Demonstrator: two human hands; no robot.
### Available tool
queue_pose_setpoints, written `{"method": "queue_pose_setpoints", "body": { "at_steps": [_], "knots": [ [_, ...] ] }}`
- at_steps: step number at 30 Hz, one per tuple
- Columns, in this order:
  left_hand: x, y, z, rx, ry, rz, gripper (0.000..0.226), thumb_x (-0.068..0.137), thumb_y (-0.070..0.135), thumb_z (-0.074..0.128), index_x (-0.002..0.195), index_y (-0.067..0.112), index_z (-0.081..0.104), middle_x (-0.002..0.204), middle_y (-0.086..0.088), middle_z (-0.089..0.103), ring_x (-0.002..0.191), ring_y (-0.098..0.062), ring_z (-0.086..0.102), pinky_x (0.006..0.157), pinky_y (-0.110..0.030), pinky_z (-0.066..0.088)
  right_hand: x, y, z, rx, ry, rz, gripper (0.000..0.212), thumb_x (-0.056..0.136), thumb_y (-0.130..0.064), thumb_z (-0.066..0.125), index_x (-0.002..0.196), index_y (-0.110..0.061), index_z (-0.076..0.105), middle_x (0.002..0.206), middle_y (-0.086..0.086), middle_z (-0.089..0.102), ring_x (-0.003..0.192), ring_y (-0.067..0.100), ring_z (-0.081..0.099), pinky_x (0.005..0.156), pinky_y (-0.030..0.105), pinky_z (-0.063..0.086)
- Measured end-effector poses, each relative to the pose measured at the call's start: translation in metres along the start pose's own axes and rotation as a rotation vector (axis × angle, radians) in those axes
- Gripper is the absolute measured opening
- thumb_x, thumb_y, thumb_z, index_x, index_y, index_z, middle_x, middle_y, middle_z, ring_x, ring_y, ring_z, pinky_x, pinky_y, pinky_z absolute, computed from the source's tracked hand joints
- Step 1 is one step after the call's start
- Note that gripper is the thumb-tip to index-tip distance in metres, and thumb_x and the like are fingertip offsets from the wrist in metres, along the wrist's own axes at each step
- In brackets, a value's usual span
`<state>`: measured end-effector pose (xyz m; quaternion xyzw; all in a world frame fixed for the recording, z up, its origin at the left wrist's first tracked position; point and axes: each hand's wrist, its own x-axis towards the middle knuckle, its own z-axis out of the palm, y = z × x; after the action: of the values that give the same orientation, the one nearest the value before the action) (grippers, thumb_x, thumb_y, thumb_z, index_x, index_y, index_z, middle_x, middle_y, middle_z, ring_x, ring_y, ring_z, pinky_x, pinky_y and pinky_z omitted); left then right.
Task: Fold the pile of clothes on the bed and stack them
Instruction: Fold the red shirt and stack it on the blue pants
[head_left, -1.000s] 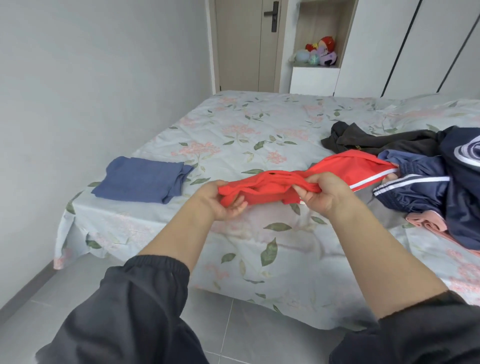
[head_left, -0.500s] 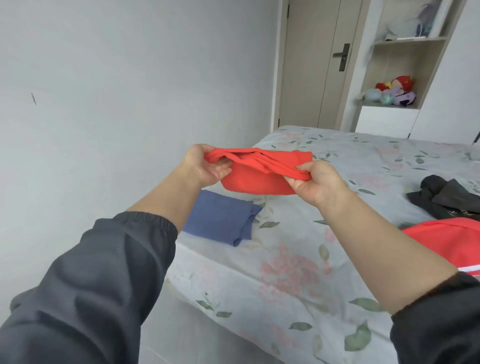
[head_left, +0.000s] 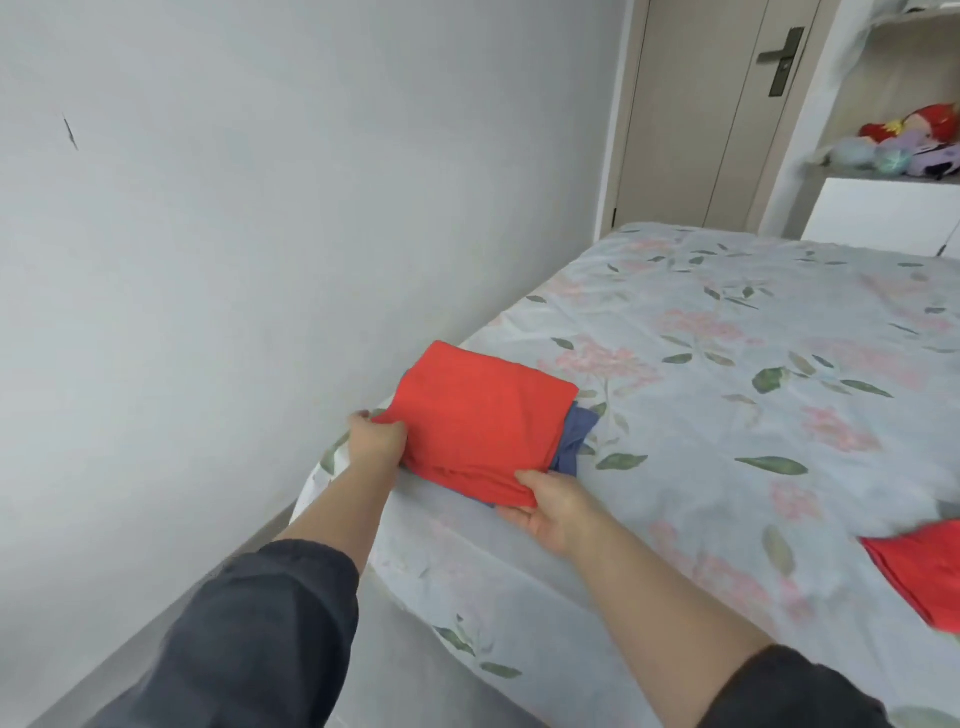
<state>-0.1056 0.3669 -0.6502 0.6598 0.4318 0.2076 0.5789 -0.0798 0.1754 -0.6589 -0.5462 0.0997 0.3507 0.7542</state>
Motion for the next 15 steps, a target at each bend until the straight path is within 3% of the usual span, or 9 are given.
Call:
{"method": "queue_pose_setpoints", "body": {
  "at_steps": [3,5,7,9,11,13,15],
  "knots": [
    [-0.032,0.004,0.007,0.548,0.164,0.420,0.071,0.081,0.010,0.054,0.147,0.012,0.027,0.150,-0.013,0.030,0.136,-0.034,0.029,0.108,-0.045,0.028,-0.012,-0.008,-0.011,-0.104,0.039,-0.058,0.010,0.097,-0.006,0.045,0.097,-0.009,0.055,0.085,0.008,0.062,0.070,0.018,0.059,0.074,0.035,0.052],
    [-0.060,0.006,0.022,0.774,0.055,0.651,0.068,0.085,0.018,0.053,0.148,0.016,0.027,0.155,-0.010,0.022,0.143,-0.029,0.017,0.114,-0.047,0.018,-0.027,-0.017,-0.023,-0.225,0.123,-0.121,0.012,0.096,-0.007,0.046,0.088,-0.009,0.055,0.082,0.011,0.062,0.072,0.022,0.060,0.068,0.031,0.054],
    [-0.087,0.008,0.040,0.904,-0.045,0.785,0.067,0.088,0.022,0.050,0.149,0.020,0.024,0.158,-0.006,0.016,0.146,-0.024,0.008,0.115,-0.050,0.013,-0.037,-0.026,-0.039,-0.536,0.277,-0.274,0.011,0.093,-0.011,0.049,0.087,-0.007,0.058,0.089,0.013,0.059,0.085,0.026,0.059,0.072,0.031,0.048],
    [-0.116,0.012,0.058,0.989,-0.096,0.914,0.068,0.090,0.022,0.048,0.151,0.022,0.019,0.160,-0.005,0.009,0.147,-0.023,0.002,0.116,-0.052,0.010,-0.058,-0.034,-0.062,-0.824,0.388,-0.457,0.023,0.092,-0.014,0.052,0.111,-0.003,0.058,0.107,0.012,0.055,0.106,0.027,0.055,0.080,0.027,0.040],
    [-0.148,0.014,0.074,1.058,-0.125,1.024,0.068,0.092,0.025,0.046,0.152,0.023,0.014,0.160,-0.006,0.003,0.147,-0.025,-0.002,0.115,-0.054,0.007,-0.084,-0.040,-0.091,-1.026,0.440,-0.547,0.049,0.093,-0.019,0.053,0.138,-0.003,0.040,0.143,0.014,0.038,0.133,0.026,0.036,0.102,0.028,0.032],
    [-0.181,0.013,0.091,1.102,-0.138,1.087,0.069,0.093,0.030,0.045,0.152,0.023,0.010,0.160,-0.006,-0.002,0.147,-0.027,-0.005,0.114,-0.056,0.005,-0.112,-0.045,-0.124,-1.244,0.493,-0.599,0.059,0.094,-0.026,0.051,0.146,-0.008,0.028,0.157,0.012,0.013,0.143,0.026,0.018,0.112,0.034,0.023],
    [-0.217,0.012,0.109,1.087,-0.148,1.098,0.069,0.094,0.034,0.044,0.152,0.024,0.007,0.160,-0.006,-0.005,0.147,-0.028,-0.007,0.114,-0.057,0.005,-0.138,-0.050,-0.162,-1.385,0.548,-0.647,0.060,0.094,-0.028,0.050,0.146,-0.010,0.026,0.158,0.014,0.008,0.144,0.027,0.014,0.116,0.038,0.018]
  ]
}}
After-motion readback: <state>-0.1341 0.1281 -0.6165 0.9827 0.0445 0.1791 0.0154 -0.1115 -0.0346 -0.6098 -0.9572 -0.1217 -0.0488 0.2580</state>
